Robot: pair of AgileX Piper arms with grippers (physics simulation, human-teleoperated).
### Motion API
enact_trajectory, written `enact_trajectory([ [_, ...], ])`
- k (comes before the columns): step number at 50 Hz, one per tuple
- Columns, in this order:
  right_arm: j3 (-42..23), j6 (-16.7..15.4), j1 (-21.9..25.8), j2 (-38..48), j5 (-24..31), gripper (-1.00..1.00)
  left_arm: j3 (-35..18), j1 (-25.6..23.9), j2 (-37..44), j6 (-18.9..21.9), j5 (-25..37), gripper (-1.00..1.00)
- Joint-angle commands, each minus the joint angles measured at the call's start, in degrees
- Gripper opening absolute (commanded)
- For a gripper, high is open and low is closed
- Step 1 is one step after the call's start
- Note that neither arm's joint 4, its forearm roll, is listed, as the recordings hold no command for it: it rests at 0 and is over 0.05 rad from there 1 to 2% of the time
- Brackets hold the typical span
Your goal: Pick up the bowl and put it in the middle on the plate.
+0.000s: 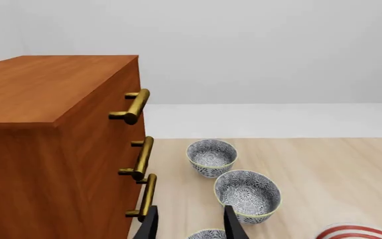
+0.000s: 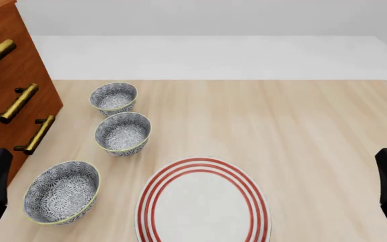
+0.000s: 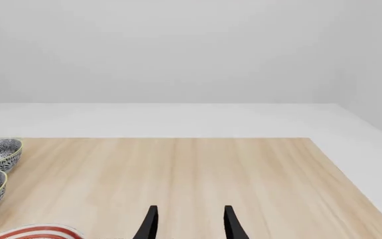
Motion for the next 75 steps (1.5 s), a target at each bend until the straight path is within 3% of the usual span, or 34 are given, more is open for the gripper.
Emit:
enact_trajectory([
  [1,-0.6,1.3,1.0,0.3,1.1,1.00,-0.3,-0.9,0.5,2.3,0.2,1.00],
  [4,-1.1,-0.1,1.1,-0.2,1.4,1.00,-0.1,-2.0,0.8,2.5,-0.1,1.00],
  [9,-1.2,0.8,1.0,-0.1,1.8,1.00,-2.1,-2.1,2.0,1.5,0.9,1.00],
  [11,-1.0,-0.3,1.1,-0.2,1.2,1.00,-3.5,-3.7,1.5,3.8,2.9,1.00],
  [14,-0.8,1.3,1.0,0.1,1.5,1.00,-7.6,-2.9,2.0,0.8,6.6,1.00],
  [19,-1.2,0.3,1.1,-0.1,1.7,1.00,-12.4,-5.8,6.4,-1.0,9.8,1.00],
  [28,-1.2,1.1,1.0,-0.1,2.0,1.00,-18.1,-9.9,11.3,0.1,14.4,1.00],
  [30,-1.0,0.7,1.0,-0.1,1.6,1.00,-21.7,-10.0,12.3,-3.7,17.0,1.00],
  [35,-1.1,1.1,1.0,0.0,1.7,1.00,-26.0,-14.7,17.9,-0.4,19.5,1.00],
  [36,-1.0,1.1,1.0,0.1,1.7,1.00,-26.9,-15.6,18.1,2.4,20.1,1.00],
  [38,-1.0,0.2,1.1,-0.1,1.4,1.00,-26.6,-16.2,23.3,1.5,20.2,1.00],
  [40,-1.0,0.0,1.1,-0.1,1.3,1.00,-27.5,-17.7,23.1,0.1,20.1,1.00],
  [43,-1.1,1.1,1.0,0.0,1.7,1.00,-28.8,-19.6,27.8,2.2,19.9,1.00],
  [46,-1.0,0.0,1.1,-0.1,1.3,1.00,-29.5,-19.5,31.5,3.1,19.4,1.00],
  [57,-0.7,1.1,1.0,0.2,1.2,1.00,-30.9,-22.3,36.2,4.3,17.8,1.00],
  [61,-0.8,0.0,1.1,-0.1,1.1,1.00,-31.9,-22.6,37.5,4.3,18.5,1.00],
  [64,-0.8,1.0,1.0,0.1,1.4,1.00,-30.9,-22.7,39.5,6.9,17.5,1.00],
  [75,-1.0,0.1,1.1,-0.2,1.4,1.00,-32.1,-24.9,45.6,8.7,16.4,1.00],
])
